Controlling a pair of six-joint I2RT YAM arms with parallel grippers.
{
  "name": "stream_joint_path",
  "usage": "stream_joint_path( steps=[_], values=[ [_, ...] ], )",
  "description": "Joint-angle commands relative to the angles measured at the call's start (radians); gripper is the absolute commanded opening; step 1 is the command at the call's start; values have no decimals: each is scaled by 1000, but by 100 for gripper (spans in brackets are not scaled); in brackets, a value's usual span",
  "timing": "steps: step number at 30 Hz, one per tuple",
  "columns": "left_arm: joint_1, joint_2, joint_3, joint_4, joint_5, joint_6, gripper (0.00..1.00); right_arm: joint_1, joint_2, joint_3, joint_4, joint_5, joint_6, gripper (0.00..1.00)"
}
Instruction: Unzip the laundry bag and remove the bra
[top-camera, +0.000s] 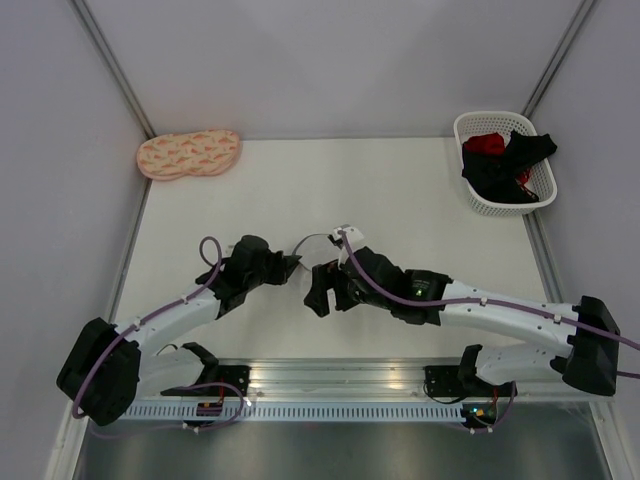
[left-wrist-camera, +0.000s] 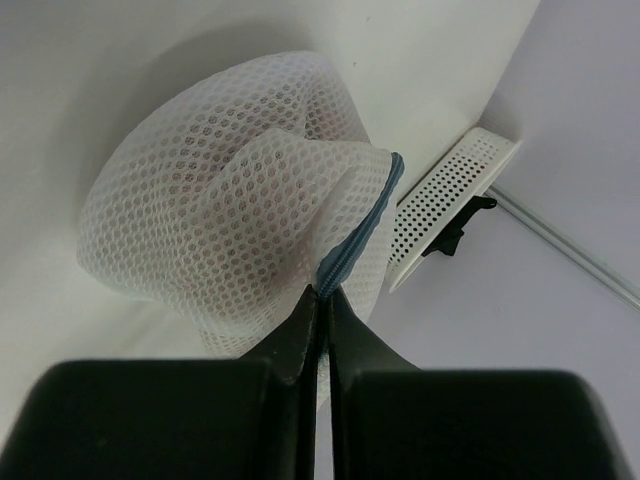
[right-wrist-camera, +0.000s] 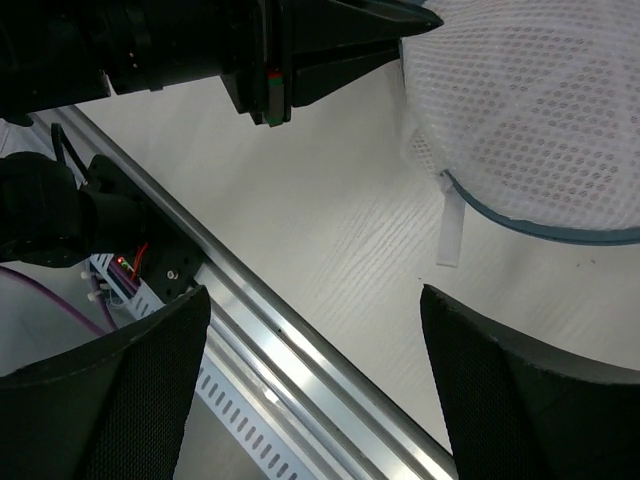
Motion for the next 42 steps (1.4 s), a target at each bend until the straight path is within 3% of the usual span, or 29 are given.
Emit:
stream_joint_path(
  steps=[1, 10, 22, 36, 42],
  values=[
    [-12, -8, 27, -2, -17, -77, 2, 82, 34, -7, 129, 217, 78, 89],
    [-12, -73, -10, -28, -39, -97, 2, 136, 49, -71, 212, 455, 141, 81],
    [-12, -71, -7, -28, -25, -103, 2, 163, 122, -151, 387, 439, 218, 77],
    [-12, -74, -7, -23, -13, -112, 2, 189, 192, -145, 426, 435, 264, 75],
    [-12, -76, -1, -25, -5, -111, 2, 234, 238, -120, 398, 579, 310, 63]
  ],
)
